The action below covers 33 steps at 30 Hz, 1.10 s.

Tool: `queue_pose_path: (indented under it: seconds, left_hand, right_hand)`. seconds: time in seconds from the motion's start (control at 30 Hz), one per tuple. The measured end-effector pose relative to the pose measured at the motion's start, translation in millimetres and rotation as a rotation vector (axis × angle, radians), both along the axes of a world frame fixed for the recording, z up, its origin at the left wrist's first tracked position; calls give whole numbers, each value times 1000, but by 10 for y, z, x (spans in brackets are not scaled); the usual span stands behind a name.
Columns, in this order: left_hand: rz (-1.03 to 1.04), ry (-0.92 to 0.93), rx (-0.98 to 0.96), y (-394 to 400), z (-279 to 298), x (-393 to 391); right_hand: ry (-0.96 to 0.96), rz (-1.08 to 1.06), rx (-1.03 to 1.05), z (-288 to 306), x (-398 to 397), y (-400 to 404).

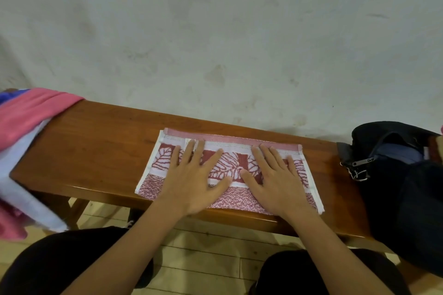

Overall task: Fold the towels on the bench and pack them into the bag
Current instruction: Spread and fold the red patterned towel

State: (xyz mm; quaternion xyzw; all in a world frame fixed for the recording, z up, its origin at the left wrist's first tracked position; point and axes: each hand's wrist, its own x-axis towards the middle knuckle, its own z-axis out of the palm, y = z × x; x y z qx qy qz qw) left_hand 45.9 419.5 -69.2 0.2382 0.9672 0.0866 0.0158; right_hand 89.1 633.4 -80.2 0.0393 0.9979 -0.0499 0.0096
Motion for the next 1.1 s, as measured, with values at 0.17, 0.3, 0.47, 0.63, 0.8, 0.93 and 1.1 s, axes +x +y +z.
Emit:
queue_pose_path:
  seconds: [0.17, 0.3, 0.47, 0.63, 0.8, 0.93, 1.1]
  left_hand:
    - [0, 9, -58, -61, -84, -89]
    - [-6, 12, -50, -70, -76, -90]
    - [-34, -12, -27, -106, -61, -103]
    - [111, -27, 238, -96, 46, -169]
    - [185, -8, 320, 79, 162, -111]
    - [140, 79, 204, 195, 189, -81]
    - [84, -37, -37, 366, 24, -43]
  right_hand:
    - [5, 15, -1, 2, -3, 101]
    - [13, -30, -13, -6, 16, 197]
    - [-13, -99, -24, 44, 31, 224]
    - [61, -140, -2, 125, -26, 88]
    - [51, -76, -108, 190, -58, -97]
    - [-2, -37, -71, 105, -90, -230]
    - [-9, 37, -67, 67, -158, -381]
